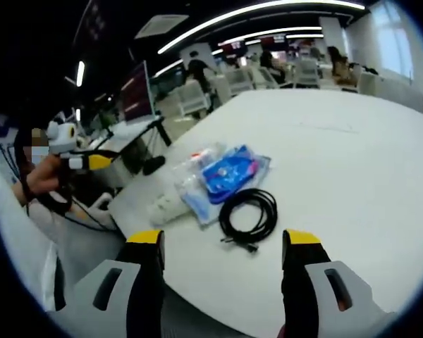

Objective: Arrange the tabletop items into an orderly group along one side of the table until the central work area is clear of visible clutter.

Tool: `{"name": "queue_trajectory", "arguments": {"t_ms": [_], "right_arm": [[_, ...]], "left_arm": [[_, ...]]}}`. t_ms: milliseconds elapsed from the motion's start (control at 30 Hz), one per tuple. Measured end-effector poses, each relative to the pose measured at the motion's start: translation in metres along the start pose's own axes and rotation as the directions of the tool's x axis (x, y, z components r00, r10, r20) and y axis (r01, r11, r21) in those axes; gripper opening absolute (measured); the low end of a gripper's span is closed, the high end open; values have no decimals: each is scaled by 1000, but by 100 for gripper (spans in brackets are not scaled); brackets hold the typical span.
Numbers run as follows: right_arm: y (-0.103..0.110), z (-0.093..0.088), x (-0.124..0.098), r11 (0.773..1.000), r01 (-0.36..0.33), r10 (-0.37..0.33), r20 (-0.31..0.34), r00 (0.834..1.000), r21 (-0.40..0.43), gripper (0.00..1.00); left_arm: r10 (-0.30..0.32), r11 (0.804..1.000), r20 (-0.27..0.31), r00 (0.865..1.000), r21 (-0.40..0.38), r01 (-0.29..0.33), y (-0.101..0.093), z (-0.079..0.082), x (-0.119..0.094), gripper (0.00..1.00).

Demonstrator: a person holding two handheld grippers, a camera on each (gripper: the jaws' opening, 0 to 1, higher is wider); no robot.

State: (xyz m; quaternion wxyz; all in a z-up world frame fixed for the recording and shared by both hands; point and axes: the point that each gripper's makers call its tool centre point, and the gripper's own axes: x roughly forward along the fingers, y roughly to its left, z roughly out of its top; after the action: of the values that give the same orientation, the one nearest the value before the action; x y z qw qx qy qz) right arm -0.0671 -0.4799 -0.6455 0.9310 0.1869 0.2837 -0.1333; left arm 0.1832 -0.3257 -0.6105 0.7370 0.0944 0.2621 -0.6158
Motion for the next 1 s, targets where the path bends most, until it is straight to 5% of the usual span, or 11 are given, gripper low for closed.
{"name": "queue_trajectory", "arguments": {"t_ms": [1000], "right_arm": [[-4,-9,-11,1000,8,-9,23,1000,18,67]], "left_arm": [[-12,1000,-4,1000,-8,12,-15,-2,7,64]]}}
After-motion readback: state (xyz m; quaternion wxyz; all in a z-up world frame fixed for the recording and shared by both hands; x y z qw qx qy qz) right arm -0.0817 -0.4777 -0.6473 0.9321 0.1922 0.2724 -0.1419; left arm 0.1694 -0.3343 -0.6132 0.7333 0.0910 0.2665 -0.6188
